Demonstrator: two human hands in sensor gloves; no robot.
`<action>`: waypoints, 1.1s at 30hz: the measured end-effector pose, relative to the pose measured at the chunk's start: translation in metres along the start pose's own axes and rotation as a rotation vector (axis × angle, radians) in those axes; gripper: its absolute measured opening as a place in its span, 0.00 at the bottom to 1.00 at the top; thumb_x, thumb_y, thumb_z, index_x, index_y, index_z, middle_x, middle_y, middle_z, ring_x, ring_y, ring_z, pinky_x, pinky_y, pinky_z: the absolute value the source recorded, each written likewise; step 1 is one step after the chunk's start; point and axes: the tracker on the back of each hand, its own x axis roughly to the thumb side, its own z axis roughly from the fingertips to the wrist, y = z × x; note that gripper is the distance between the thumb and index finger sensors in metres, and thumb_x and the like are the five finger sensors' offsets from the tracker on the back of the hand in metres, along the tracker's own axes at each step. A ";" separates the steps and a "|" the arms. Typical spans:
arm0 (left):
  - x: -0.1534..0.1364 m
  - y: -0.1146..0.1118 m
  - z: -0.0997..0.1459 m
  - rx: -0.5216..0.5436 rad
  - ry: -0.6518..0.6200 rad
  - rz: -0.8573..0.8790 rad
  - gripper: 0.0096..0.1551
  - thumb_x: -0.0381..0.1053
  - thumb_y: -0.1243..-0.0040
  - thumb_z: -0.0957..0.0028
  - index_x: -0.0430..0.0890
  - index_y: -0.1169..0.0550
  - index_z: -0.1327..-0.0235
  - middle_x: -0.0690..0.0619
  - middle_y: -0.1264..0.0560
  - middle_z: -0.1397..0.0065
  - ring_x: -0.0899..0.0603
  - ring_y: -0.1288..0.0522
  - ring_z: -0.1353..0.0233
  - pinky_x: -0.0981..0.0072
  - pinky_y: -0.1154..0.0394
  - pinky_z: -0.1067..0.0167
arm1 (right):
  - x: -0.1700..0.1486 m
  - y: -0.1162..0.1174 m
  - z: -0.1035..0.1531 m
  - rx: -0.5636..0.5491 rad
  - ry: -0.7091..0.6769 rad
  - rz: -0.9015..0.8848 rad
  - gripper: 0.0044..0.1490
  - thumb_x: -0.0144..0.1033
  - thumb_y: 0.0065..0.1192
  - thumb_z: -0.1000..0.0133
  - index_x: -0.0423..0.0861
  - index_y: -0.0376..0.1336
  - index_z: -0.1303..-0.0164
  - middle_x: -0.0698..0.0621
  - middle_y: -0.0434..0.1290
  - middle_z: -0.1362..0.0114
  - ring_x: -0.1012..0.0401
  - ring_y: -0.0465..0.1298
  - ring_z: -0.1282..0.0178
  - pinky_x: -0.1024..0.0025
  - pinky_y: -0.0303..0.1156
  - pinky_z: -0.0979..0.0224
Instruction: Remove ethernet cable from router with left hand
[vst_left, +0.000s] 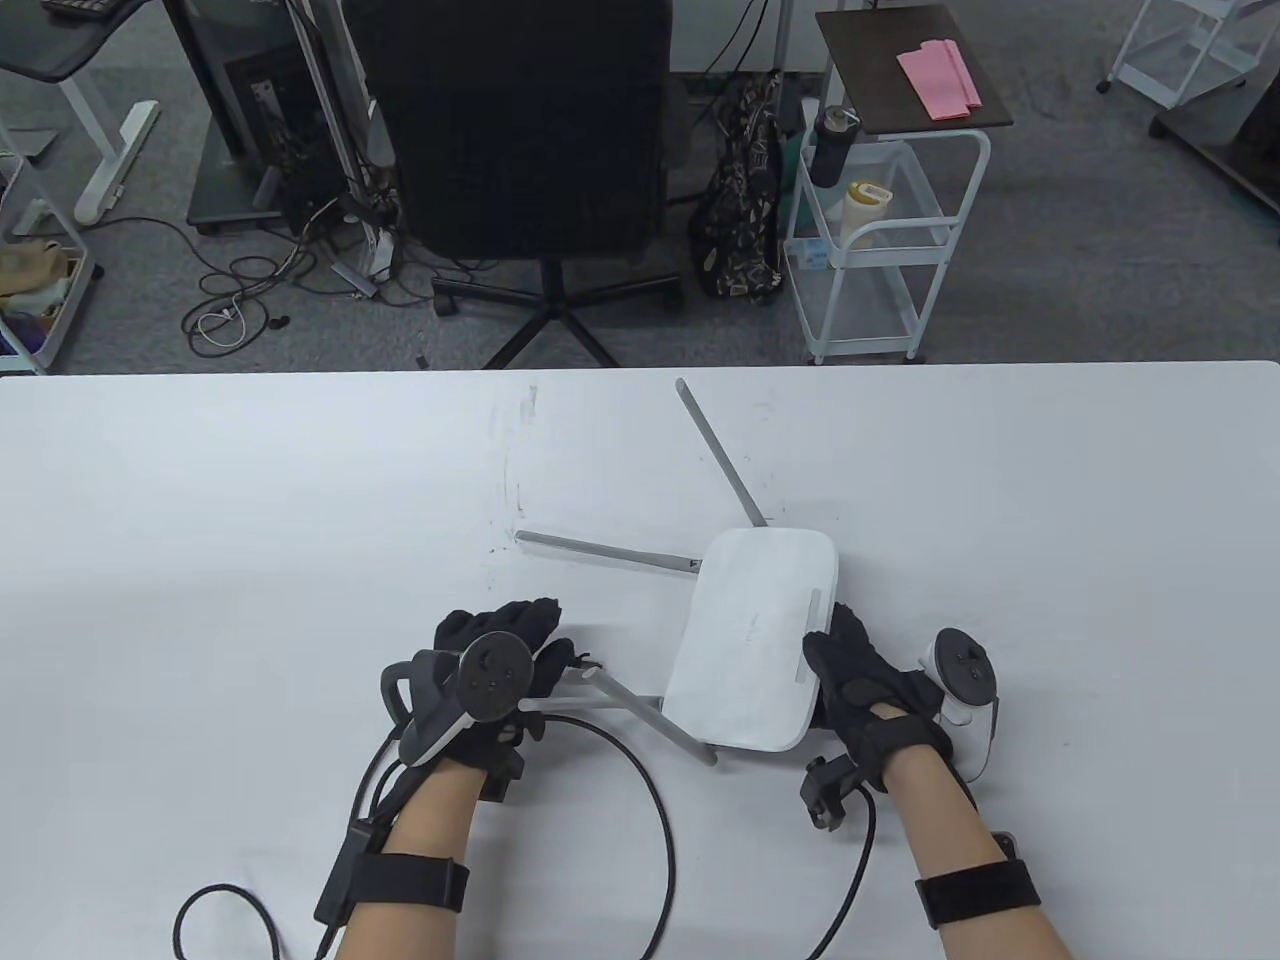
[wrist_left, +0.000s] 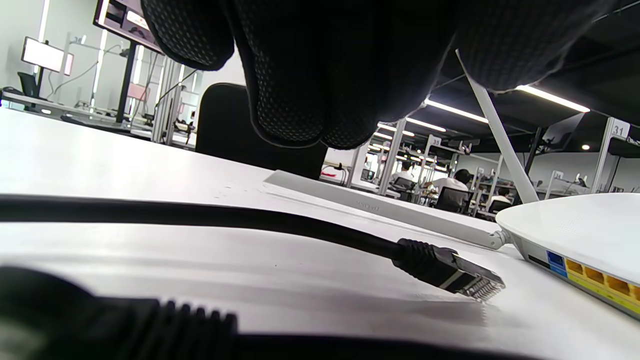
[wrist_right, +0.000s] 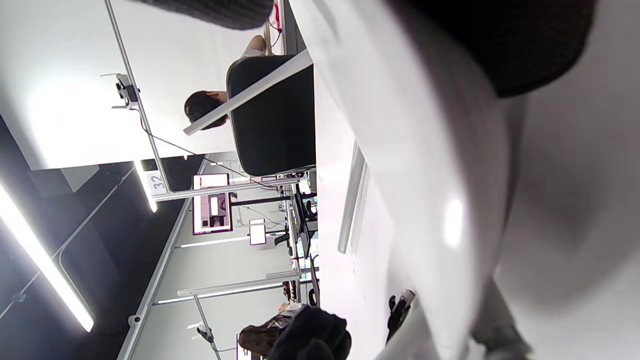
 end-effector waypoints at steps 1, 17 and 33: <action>0.000 0.000 0.000 0.000 0.000 -0.001 0.29 0.66 0.39 0.52 0.59 0.19 0.37 0.56 0.17 0.33 0.47 0.15 0.34 0.40 0.31 0.27 | 0.001 -0.001 0.001 -0.002 0.005 0.013 0.49 0.39 0.47 0.34 0.24 0.29 0.26 0.19 0.48 0.29 0.31 0.70 0.38 0.42 0.72 0.43; 0.000 -0.001 0.000 0.000 0.000 0.003 0.30 0.66 0.39 0.52 0.59 0.19 0.37 0.55 0.17 0.33 0.46 0.15 0.34 0.40 0.32 0.27 | 0.011 -0.011 0.006 -0.087 -0.044 0.140 0.59 0.55 0.53 0.33 0.26 0.30 0.24 0.19 0.37 0.27 0.22 0.52 0.33 0.31 0.57 0.36; -0.002 -0.005 -0.001 -0.020 0.011 -0.011 0.30 0.67 0.39 0.52 0.59 0.19 0.37 0.55 0.17 0.33 0.46 0.15 0.34 0.40 0.31 0.27 | 0.019 -0.014 0.009 -0.150 -0.098 0.318 0.63 0.62 0.55 0.34 0.27 0.31 0.22 0.21 0.36 0.25 0.21 0.49 0.31 0.26 0.51 0.37</action>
